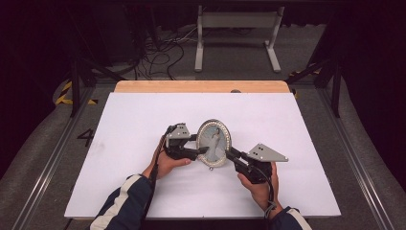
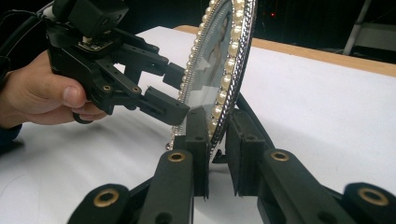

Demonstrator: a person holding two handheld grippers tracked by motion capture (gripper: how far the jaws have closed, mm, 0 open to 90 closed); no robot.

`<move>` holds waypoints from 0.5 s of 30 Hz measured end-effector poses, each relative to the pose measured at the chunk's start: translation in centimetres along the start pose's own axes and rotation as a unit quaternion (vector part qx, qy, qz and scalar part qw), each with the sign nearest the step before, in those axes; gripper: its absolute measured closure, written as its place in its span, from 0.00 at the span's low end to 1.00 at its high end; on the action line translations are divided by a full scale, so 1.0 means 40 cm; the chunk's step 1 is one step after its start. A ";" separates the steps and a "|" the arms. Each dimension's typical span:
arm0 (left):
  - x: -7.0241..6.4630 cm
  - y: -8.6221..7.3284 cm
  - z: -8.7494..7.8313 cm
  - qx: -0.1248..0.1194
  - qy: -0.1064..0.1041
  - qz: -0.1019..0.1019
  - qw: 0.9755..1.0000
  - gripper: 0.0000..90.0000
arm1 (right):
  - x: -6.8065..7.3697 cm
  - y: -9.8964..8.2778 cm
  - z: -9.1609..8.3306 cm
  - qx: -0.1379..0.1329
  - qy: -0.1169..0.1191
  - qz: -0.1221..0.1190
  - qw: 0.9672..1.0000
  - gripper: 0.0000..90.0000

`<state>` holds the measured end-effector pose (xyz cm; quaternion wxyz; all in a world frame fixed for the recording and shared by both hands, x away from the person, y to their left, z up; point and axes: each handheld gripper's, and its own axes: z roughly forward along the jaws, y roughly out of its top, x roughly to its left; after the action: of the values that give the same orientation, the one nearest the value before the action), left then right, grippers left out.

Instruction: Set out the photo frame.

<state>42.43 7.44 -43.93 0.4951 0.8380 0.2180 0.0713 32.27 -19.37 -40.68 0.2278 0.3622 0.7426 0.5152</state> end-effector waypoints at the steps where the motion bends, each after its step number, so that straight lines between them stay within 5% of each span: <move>1: 0.001 0.000 -0.003 0.001 -0.001 0.002 1.000 0.50 | -0.003 0.000 0.000 0.000 0.001 0.002 1.000 0.89; 15: -0.025 -0.014 -0.038 0.005 0.037 0.007 0.999 0.63 | -0.023 0.001 0.015 0.002 0.001 0.017 1.000 0.87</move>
<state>40.86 8.45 -43.54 0.4818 0.8390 0.2302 0.1047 33.30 -19.73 -40.88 0.2175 0.3750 0.7378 0.5175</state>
